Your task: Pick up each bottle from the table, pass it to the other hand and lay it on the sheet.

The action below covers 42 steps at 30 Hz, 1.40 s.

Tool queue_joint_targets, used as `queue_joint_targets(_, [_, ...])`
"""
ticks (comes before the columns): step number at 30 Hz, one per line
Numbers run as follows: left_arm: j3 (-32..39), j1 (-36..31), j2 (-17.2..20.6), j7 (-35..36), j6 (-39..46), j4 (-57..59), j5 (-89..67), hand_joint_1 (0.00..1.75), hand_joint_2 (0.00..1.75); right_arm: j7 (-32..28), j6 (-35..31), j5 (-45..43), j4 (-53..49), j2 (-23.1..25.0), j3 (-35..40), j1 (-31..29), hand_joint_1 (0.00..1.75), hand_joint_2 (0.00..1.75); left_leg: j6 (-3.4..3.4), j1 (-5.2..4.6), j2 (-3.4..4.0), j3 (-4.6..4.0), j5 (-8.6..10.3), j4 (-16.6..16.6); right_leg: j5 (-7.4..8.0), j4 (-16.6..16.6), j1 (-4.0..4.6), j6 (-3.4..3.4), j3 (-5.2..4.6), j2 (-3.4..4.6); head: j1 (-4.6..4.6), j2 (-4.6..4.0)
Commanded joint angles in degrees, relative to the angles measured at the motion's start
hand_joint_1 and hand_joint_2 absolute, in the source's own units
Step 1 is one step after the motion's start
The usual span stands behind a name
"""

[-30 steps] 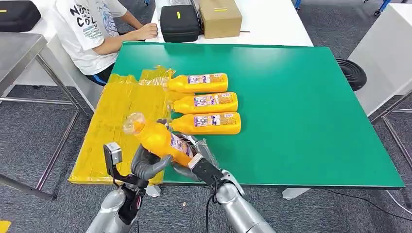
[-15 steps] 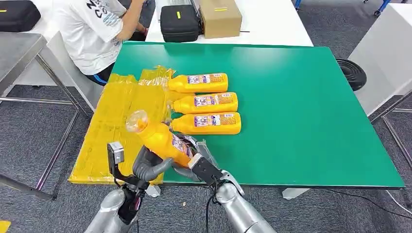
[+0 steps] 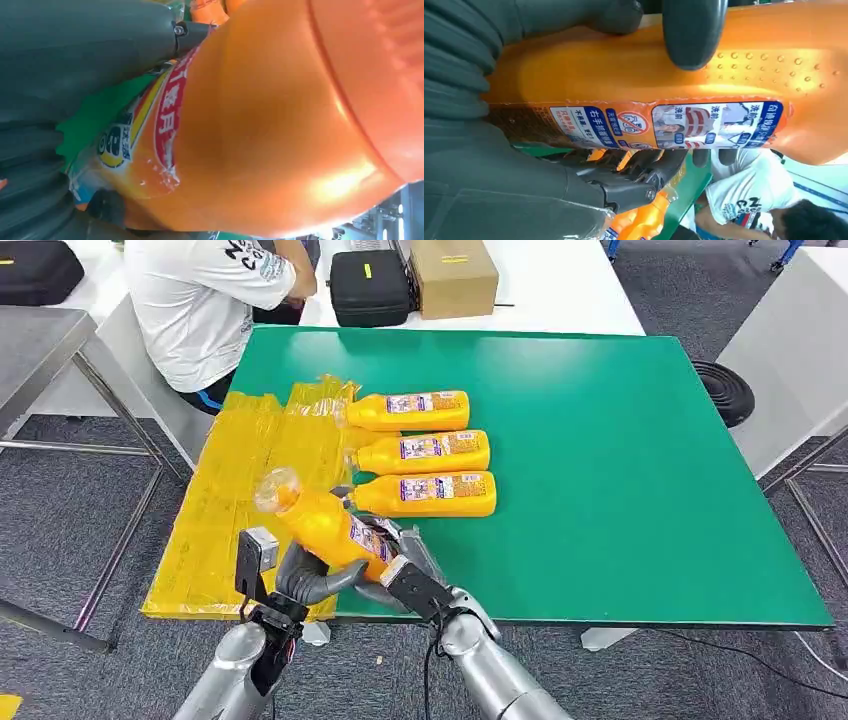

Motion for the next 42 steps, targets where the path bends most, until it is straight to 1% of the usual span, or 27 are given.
queue_joint_targets(1, [0.96, -3.43, -0.27, -0.38, -1.52, 4.81, 2.5, 0.0, 1.75, 0.66, 1.35, 2.58, 6.52, -1.28, 4.43, -2.79, 1.75, 1.75, -0.01, 0.03, 0.0, 0.39, -0.16, -0.02, -0.16, -0.04, 0.07, -0.15, 0.41, -0.08, -0.02, 0.0])
queue_joint_targets(2, [1.07, -3.48, -0.17, -0.36, -1.61, 4.7, 2.62, 0.0, 1.75, 0.66, 1.36, 2.57, 6.59, -1.32, 4.41, -2.72, 1.75, 1.75, -0.01, 0.02, -0.02, 0.23, -0.08, -0.03, -0.09, -0.04, 0.04, -0.11, 0.25, -0.09, 0.0, 0.0])
queue_joint_targets(3, [1.07, -3.48, -0.17, -0.36, -1.61, 4.7, 2.62, 0.0, 1.75, 0.66, 1.36, 2.57, 6.59, -1.32, 4.41, -2.72, 1.75, 1.75, -0.01, 0.04, -0.04, 0.36, -0.14, -0.02, -0.16, -0.04, 0.08, -0.16, 0.39, -0.13, 0.0, 0.0])
queue_joint_targets(4, [1.07, -3.48, -0.17, -0.36, -1.61, 4.7, 2.62, 0.0, 1.75, 0.66, 1.36, 2.57, 6.59, -1.32, 4.41, -2.72, 1.75, 1.75, -0.01, 0.02, -0.05, 0.2, -0.06, -0.03, -0.09, -0.05, 0.05, -0.1, 0.22, -0.11, 0.0, 0.0])
queue_joint_targets(6, [1.07, -3.48, -0.17, -0.36, -1.61, 4.7, 2.62, 0.0, 1.75, 0.66, 1.36, 2.57, 6.59, -1.32, 4.41, -2.72, 1.75, 1.75, -0.02, 0.05, -0.06, 0.49, -0.19, -0.02, -0.21, -0.06, 0.1, -0.19, 0.52, -0.17, 0.0, 0.0])
queue_joint_targets(7, [1.21, -3.32, -0.28, -0.38, -1.7, 4.46, 2.92, 0.0, 1.75, 0.77, 1.44, 2.86, 6.63, -1.37, 4.59, -2.81, 1.75, 1.75, -0.01, 0.02, -0.05, 0.34, -0.13, -0.03, -0.15, -0.05, 0.06, -0.14, 0.36, -0.13, 0.0, 0.0])
queue_joint_targets(8, [1.21, -3.32, -0.28, -0.38, -1.7, 4.46, 2.92, 0.0, 1.75, 0.77, 1.44, 2.86, 6.63, -1.37, 4.59, -2.81, 1.75, 1.75, -0.01, 0.03, -0.05, 0.46, -0.19, -0.01, -0.21, -0.04, 0.08, -0.18, 0.49, -0.15, 0.0, 0.0])
queue_joint_targets(9, [1.21, -3.32, -0.28, -0.38, -1.7, 4.46, 2.92, 0.0, 1.75, 0.77, 1.44, 2.86, 6.63, -1.37, 4.59, -2.81, 1.75, 1.75, 0.0, 0.03, -0.03, 0.29, -0.11, -0.02, -0.13, -0.05, 0.06, -0.12, 0.31, -0.11, 0.0, 0.0])
queue_joint_targets(10, [1.68, -3.15, -0.32, -0.26, -2.47, 4.14, 4.05, 0.0, 1.75, 1.0, 1.6, 3.27, 6.81, -1.51, 4.82, -2.79, 1.75, 1.75, 0.0, 0.04, -0.05, 0.42, -0.17, -0.02, -0.18, -0.06, 0.08, -0.15, 0.46, -0.15, 0.0, 0.0])
queue_joint_targets(11, [1.87, -3.1, -0.22, -0.2, -2.49, 3.92, 4.33, 0.0, 1.75, 1.13, 1.67, 3.48, 6.86, -1.56, 4.86, -2.77, 1.75, 1.75, -0.01, 0.04, -0.05, 0.32, -0.12, -0.03, -0.14, -0.06, 0.07, -0.13, 0.35, -0.13, 0.0, 0.0])
queue_joint_targets(12, [2.56, -3.03, -0.23, 0.12, -3.49, 3.74, 6.01, 0.0, 1.75, 1.43, 1.83, 4.0, 6.95, -1.77, 5.13, -2.71, 1.75, 1.75, -0.01, 0.04, -0.06, 0.44, -0.18, -0.02, -0.2, -0.06, 0.08, -0.17, 0.48, -0.16, 0.0, 0.0])
queue_joint_targets(13, [3.05, -2.98, -0.15, 0.25, -4.0, 3.51, 6.91, 0.0, 1.75, 1.57, 1.9, 4.27, 7.03, -1.87, 5.2, -2.63, 1.75, 1.75, -0.01, 0.04, -0.05, 0.26, -0.1, -0.03, -0.11, -0.07, 0.07, -0.12, 0.3, -0.12, 0.0, 0.0])
queue_joint_targets(15, [3.81, -2.89, -0.05, 1.26, -7.01, 3.44, 10.33, 0.0, 1.75, 1.73, 2.07, 4.63, 7.03, -2.0, 5.43, -2.63, 1.75, 1.75, -0.01, 0.04, -0.05, 0.51, -0.21, -0.02, -0.22, -0.06, 0.09, -0.18, 0.54, -0.15, 0.0, 0.0])
queue_joint_targets(16, [4.04, -2.62, 0.13, 1.98, -8.03, 3.24, 11.72, 0.0, 1.75, 1.86, 2.19, 4.88, 7.17, -1.94, 5.34, -2.71, 1.75, 1.75, -0.01, 0.04, -0.04, 0.3, -0.11, -0.03, -0.13, -0.06, 0.07, -0.13, 0.33, -0.12, 0.0, 0.0])
queue_joint_targets(17, [4.01, -2.52, 0.16, 2.49, -8.58, 3.21, 12.49, 0.0, 1.75, 1.92, 2.27, 5.06, 7.25, -1.9, 5.25, -2.75, 1.75, 1.75, -0.01, 0.05, -0.05, 0.5, -0.2, -0.03, -0.22, -0.07, 0.1, -0.19, 0.54, -0.16, 0.0, 0.0])
queue_joint_targets(18, [3.93, -2.34, 0.25, 2.66, -8.75, 3.22, 12.84, 0.0, 1.75, 1.96, 2.32, 5.23, 7.33, -1.83, 5.2, -2.76, 1.75, 1.75, -0.01, 0.04, -0.04, 0.38, -0.15, -0.03, -0.17, -0.05, 0.08, -0.16, 0.41, -0.13, 0.0, 0.0])
queue_joint_targets(26, [3.74, -2.03, 0.18, 3.04, -10.0, 3.47, 14.16, 0.0, 1.75, 2.02, 2.43, 5.54, 7.48, -1.72, 5.21, -2.87, 1.75, 1.75, -0.01, 0.04, -0.05, 0.48, -0.19, -0.02, -0.21, -0.05, 0.09, -0.19, 0.51, -0.15, 0.0, 0.0])
queue_joint_targets(27, [3.84, -1.93, 0.07, 3.29, -10.58, 3.67, 14.83, 0.0, 1.75, 2.02, 2.46, 5.61, 7.49, -1.68, 5.28, -2.9, 1.75, 1.75, -0.01, 0.04, -0.03, 0.28, -0.1, -0.04, -0.11, -0.07, 0.07, -0.13, 0.3, -0.1, 0.0, 0.0])
queue_joint_targets(28, [3.82, -1.84, -0.03, 3.5, -11.07, 3.82, 15.31, 0.0, 1.75, 2.01, 2.47, 5.64, 7.55, -1.63, 5.32, -2.96, 1.75, 1.75, -0.01, 0.04, -0.03, 0.39, -0.15, -0.03, -0.16, -0.07, 0.08, -0.16, 0.41, -0.11, 0.0, 0.0])
queue_joint_targets(29, [3.03, -1.58, -0.49, 4.47, -13.04, 4.86, 18.52, 0.0, 1.75, 2.03, 2.63, 5.97, 8.36, -1.32, 5.26, -3.39, 1.75, 1.75, -0.01, 0.02, -0.03, 0.22, -0.07, -0.05, -0.08, -0.06, 0.05, -0.09, 0.22, -0.09, 0.0, 0.0])
queue_joint_targets(30, [3.0, -1.81, -0.38, 4.26, -12.7, 4.49, 19.33, 0.0, 1.75, 2.01, 2.66, 6.15, 8.55, -1.3, 5.03, -3.36, 1.75, 1.75, -0.01, 0.03, -0.01, 0.39, -0.16, -0.03, -0.16, -0.06, 0.07, -0.15, 0.41, -0.09, -0.02, 0.0])
queue_joint_targets(33, [2.99, -1.9, -0.41, 4.32, -12.73, 4.27, 19.61, 0.0, 1.75, 2.01, 2.66, 6.22, 8.5, -1.28, 4.97, -3.37, 1.75, 1.75, 0.0, 0.03, -0.06, 0.45, -0.19, -0.01, -0.21, -0.05, 0.07, -0.16, 0.49, -0.16, 0.0, 0.0])
queue_joint_targets(34, [2.9, -1.8, -0.37, 4.32, -12.66, 3.99, 19.59, 0.0, 1.75, 2.02, 2.66, 6.26, 8.42, -1.3, 4.96, -3.32, 1.75, 1.75, 0.0, 0.02, -0.04, 0.19, -0.07, -0.02, -0.09, -0.04, 0.04, -0.09, 0.2, -0.1, 0.0, 0.0])
queue_joint_targets(36, [2.54, -1.64, -0.32, 4.43, -12.3, 3.47, 19.34, 0.0, 1.75, 2.02, 2.65, 6.32, 8.11, -1.31, 4.81, -3.15, 1.75, 1.75, -0.01, 0.05, -0.07, 0.45, -0.19, 0.0, -0.22, -0.04, 0.09, -0.18, 0.49, -0.18, 0.0, 0.0])
queue_joint_targets(39, [1.97, -1.67, -0.26, 4.39, -11.71, 3.21, 18.46, 0.0, 1.75, 2.02, 2.66, 6.4, 7.82, -1.26, 4.72, -3.09, 1.75, 1.75, -0.01, 0.03, -0.08, 0.23, -0.09, -0.02, -0.12, -0.04, 0.06, -0.11, 0.26, -0.15, 0.0, 0.0])
queue_joint_targets(40, [1.97, -1.67, -0.26, 4.39, -11.71, 3.21, 18.46, 0.0, 1.75, 2.02, 2.66, 6.4, 7.82, -1.26, 4.72, -3.09, 1.75, 1.75, -0.01, 0.04, -0.08, 0.37, -0.17, 0.0, -0.2, -0.03, 0.08, -0.15, 0.41, -0.18, 0.0, 0.0])
queue_joint_targets(42, [1.91, -1.7, -0.29, 4.2, -11.35, 3.13, 18.23, 0.02, 1.75, 2.05, 2.71, 6.51, 7.66, -1.2, 4.74, -3.11, 1.75, 1.75, -0.01, 0.04, -0.08, 0.36, -0.17, 0.01, -0.2, -0.03, 0.08, -0.15, 0.4, -0.18, 0.0, 0.0])
